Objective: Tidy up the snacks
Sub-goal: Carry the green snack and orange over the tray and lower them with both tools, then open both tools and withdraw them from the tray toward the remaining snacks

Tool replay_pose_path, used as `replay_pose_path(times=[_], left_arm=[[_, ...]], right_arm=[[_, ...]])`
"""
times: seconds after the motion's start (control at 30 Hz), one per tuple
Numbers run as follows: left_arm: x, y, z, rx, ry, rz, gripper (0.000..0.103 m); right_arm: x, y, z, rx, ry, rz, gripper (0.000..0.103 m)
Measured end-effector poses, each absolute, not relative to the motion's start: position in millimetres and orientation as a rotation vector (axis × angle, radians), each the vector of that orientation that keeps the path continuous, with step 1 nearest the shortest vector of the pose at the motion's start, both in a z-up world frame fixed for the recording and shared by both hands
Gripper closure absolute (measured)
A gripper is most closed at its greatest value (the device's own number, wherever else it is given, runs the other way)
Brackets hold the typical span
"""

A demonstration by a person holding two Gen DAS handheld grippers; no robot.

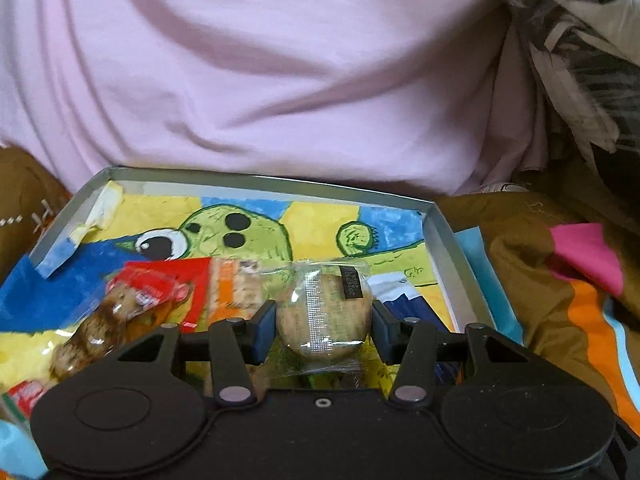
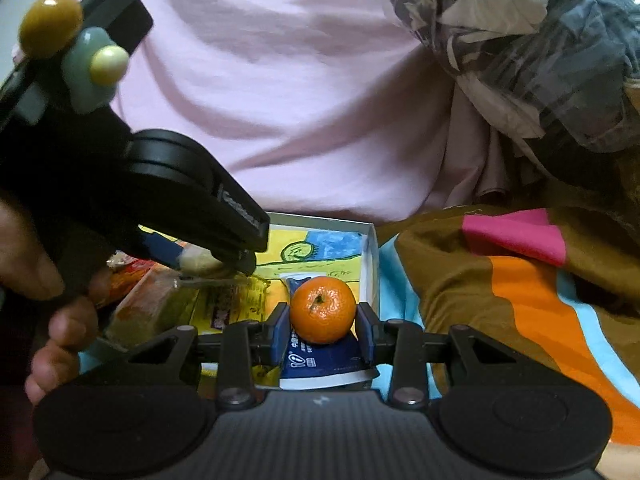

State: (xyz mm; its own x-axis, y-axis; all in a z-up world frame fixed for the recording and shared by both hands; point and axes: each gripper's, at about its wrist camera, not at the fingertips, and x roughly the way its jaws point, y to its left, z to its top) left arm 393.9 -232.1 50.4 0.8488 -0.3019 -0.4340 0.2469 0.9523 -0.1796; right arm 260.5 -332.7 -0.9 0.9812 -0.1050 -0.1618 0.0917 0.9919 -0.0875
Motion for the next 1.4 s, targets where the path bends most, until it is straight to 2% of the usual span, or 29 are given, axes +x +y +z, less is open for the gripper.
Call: replay_pose_path(times=[0.2,0.37,0.5,0.63,0.73,0.8,0.9,1.07,1.4], left_arm=[[405,-245,50,-0.092,0.489,-0.288,0.05],[407,-242,48,-0.115,0.508,-0.289,0.037],[407,-235,47,-0.139,0.515,-0.291,0.035],[403,-231,48,-0.146,0.512,-0.3,0.027],[398,-226,51,-0.16,0.5,-0.305,0.022],[394,-221,53,-0.178,0.492,-0.314,0.019],[383,-213,60,-0.191,0.471,-0.285,0.008],[364,-190,73,-0.212,0.446,-0.25,0.003],[306,-128,90,-0.231,0.411,-0.164,0.001]], right_arm=[[266,-334,-3,-0.072,0.17,-0.112,0.059],[266,-332,-3,-0.076,0.172,-0.1,0.052],[267,-330,-4,-0.083,0.173,-0.091,0.047],[267,-327,-4,-0.091,0.172,-0.089,0.042],[266,-325,-2,-0.099,0.163,-0.085,0.033],[264,-324,0,-0.099,0.154,-0.09,0.022],[259,-323,5,-0.085,0.15,-0.084,0.016],[242,-318,17,-0.086,0.119,-0.091,0.003],[199,-301,45,-0.006,0.09,-0.102,0.0]])
